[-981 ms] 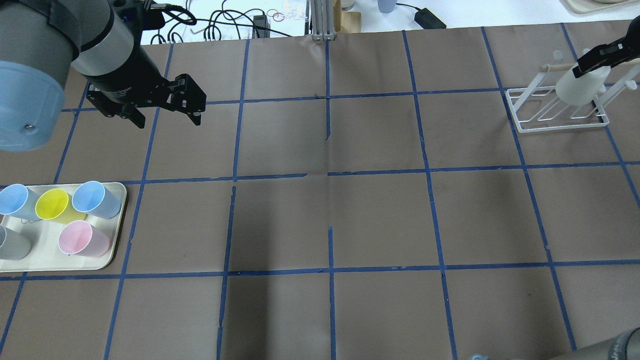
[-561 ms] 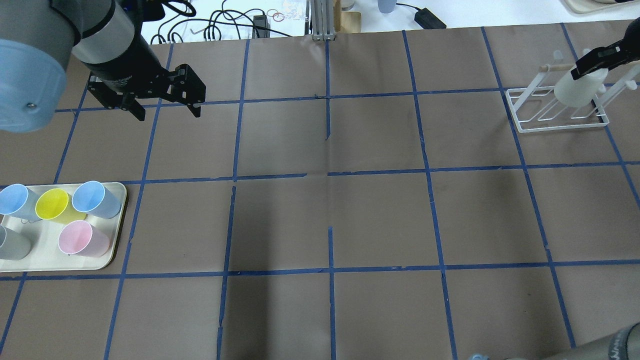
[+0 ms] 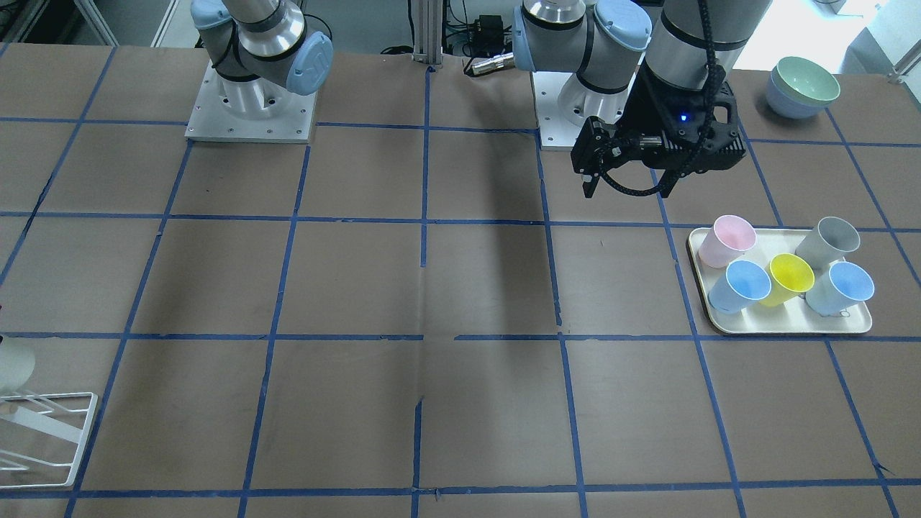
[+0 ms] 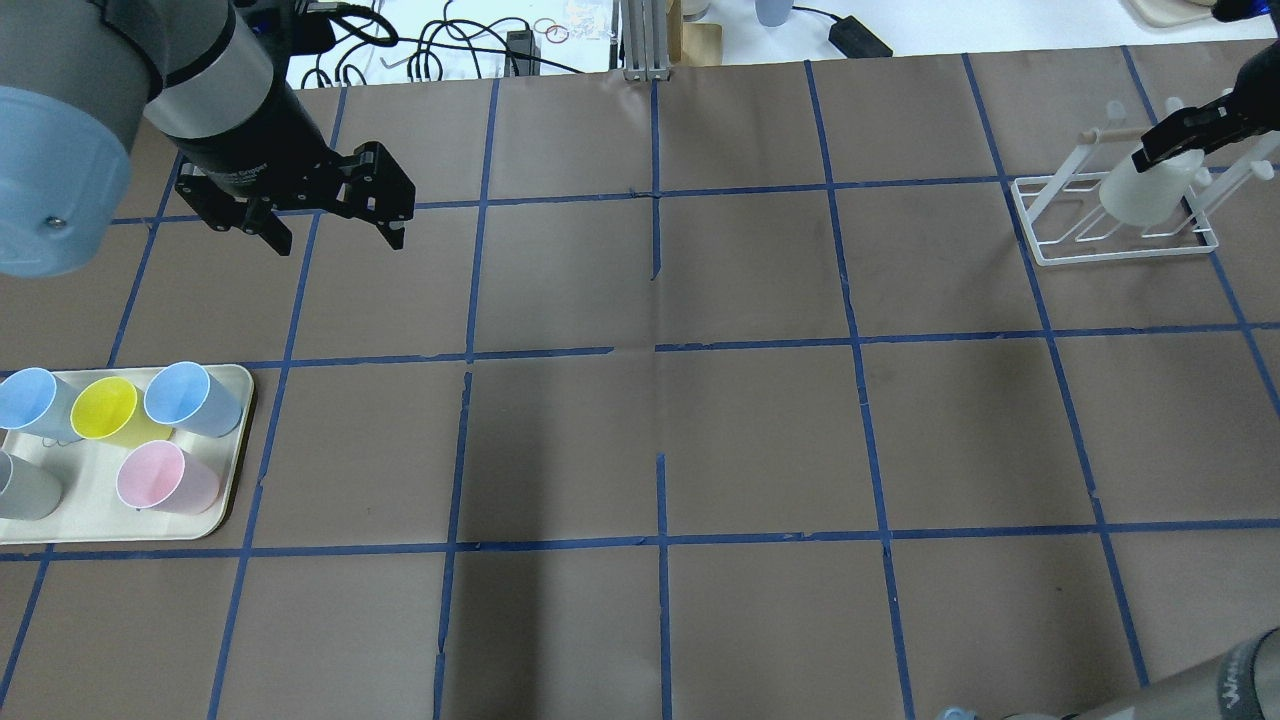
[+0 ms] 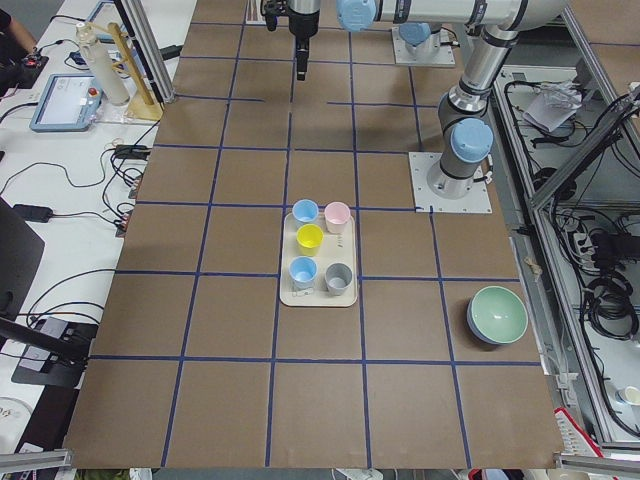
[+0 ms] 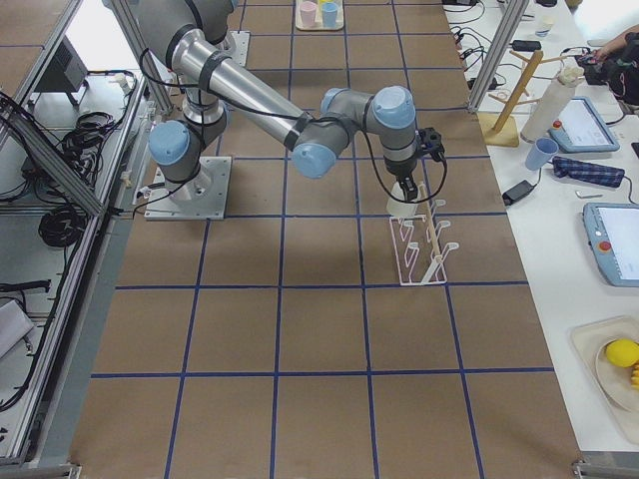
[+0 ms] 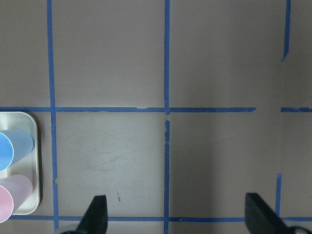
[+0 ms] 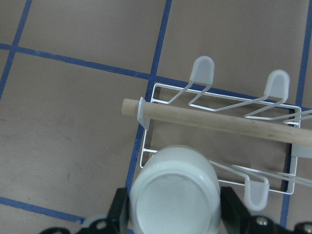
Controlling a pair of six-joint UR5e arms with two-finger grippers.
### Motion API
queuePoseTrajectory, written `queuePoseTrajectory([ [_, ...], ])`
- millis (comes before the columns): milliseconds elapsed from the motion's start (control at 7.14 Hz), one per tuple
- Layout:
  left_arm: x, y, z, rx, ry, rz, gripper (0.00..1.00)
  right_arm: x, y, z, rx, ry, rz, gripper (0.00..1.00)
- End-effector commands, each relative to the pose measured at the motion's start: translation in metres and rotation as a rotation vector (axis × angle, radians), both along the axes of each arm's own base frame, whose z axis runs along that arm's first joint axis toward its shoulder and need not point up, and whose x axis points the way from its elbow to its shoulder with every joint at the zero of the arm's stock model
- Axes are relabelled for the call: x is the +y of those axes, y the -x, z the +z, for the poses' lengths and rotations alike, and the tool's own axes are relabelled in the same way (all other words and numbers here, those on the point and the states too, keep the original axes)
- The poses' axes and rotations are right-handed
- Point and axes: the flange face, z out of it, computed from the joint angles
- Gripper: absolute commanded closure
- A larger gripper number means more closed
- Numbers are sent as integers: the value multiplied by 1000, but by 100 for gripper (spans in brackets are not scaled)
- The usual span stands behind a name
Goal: Transfer IKEA cup to right arm and place on rack
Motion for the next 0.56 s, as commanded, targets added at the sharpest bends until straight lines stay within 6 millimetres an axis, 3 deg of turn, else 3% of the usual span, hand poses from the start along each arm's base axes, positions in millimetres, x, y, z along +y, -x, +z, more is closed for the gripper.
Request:
queuePoseTrajectory([
  [0, 1, 0, -7, 1, -16, 0, 0, -4, 2, -15, -11, -20, 1, 100],
  [420, 0, 0, -7, 11, -16, 15, 0, -6, 9, -29, -23, -40, -5, 100],
])
